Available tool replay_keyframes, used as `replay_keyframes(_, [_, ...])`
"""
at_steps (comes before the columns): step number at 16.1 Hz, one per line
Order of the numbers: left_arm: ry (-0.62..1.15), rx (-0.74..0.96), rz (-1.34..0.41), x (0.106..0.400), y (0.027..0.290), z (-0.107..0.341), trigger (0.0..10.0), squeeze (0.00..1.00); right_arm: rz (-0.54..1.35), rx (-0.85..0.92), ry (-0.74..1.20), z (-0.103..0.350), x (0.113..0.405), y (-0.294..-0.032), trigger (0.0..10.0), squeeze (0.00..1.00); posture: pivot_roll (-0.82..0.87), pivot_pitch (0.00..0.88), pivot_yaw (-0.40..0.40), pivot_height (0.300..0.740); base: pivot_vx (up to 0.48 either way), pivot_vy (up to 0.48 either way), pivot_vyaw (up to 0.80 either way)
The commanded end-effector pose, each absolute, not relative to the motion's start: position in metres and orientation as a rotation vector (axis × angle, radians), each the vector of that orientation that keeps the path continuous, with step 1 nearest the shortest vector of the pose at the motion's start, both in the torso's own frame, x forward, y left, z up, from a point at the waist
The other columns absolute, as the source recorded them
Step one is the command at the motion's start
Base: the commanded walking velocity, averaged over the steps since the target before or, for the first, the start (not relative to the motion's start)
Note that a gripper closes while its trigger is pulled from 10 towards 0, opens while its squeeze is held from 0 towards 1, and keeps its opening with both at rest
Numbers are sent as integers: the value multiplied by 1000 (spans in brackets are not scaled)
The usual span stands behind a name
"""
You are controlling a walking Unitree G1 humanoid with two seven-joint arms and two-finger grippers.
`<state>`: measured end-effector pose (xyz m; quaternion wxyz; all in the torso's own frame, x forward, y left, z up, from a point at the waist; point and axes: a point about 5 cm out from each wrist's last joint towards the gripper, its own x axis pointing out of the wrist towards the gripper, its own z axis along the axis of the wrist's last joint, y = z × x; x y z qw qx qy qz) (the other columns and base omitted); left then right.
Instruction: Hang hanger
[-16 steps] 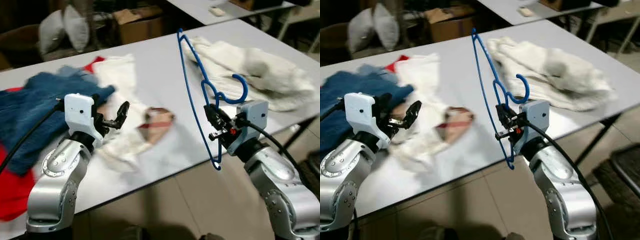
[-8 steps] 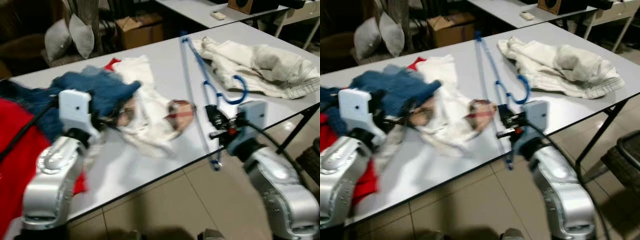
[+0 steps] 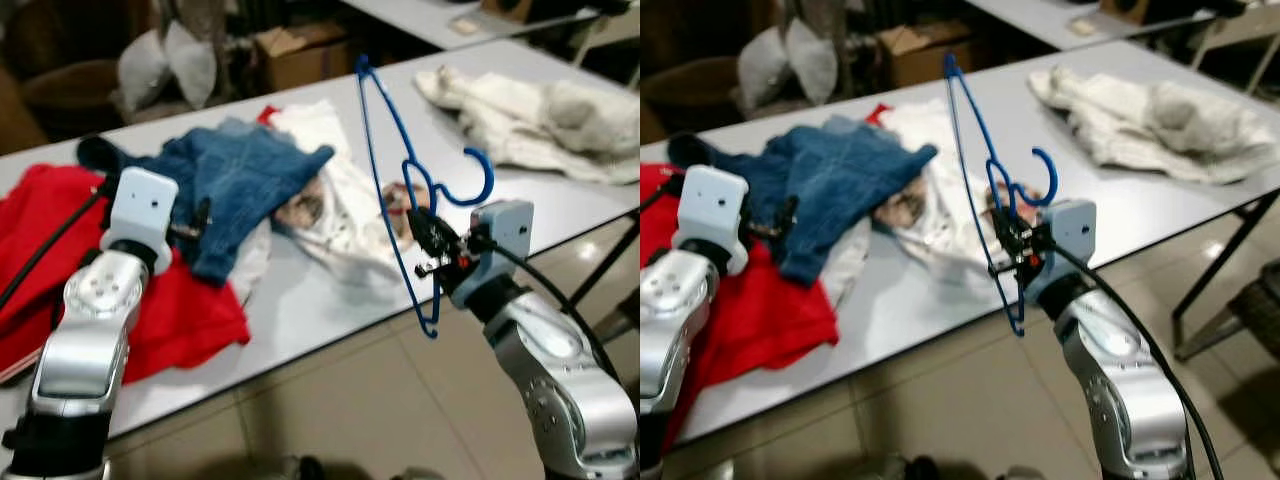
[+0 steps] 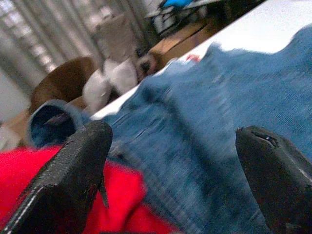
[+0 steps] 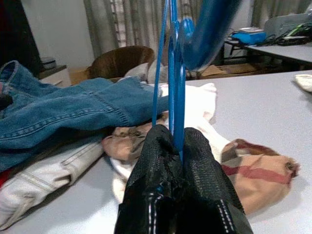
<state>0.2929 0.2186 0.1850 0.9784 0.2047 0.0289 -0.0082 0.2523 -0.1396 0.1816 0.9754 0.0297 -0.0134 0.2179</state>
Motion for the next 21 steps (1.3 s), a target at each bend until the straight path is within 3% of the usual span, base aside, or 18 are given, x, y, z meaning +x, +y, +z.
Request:
replay_keyframes(1, [83,375,-42,296,215,182,10000,0,433,56,-39,184,253,-141,10000,0,-118,58,95,740,0,0,0])
replay_keyframes(5, [58,362,-291,299,180,180,10000,0,427,50,-36,184,253,-143,10000,0,-127,60,97,740,0,0,0])
replay_keyframes(10, [156,524,-204,303,194,164,10000,0,417,39,-29,183,251,-146,10000,0,-135,63,98,740,0,0,0])
replay_keyframes(11, [168,535,-203,304,194,162,3608,0,419,37,-30,183,251,-146,10000,0,-136,63,97,740,0,0,0])
replay_keyframes(12, [178,546,-197,304,194,160,0,0,420,35,-30,183,251,-146,10000,0,-137,62,95,740,0,0,0])
replay_keyframes(21, [214,563,-144,305,201,155,0,0,426,23,-31,183,253,-146,10000,0,-133,64,88,740,0,0,0])
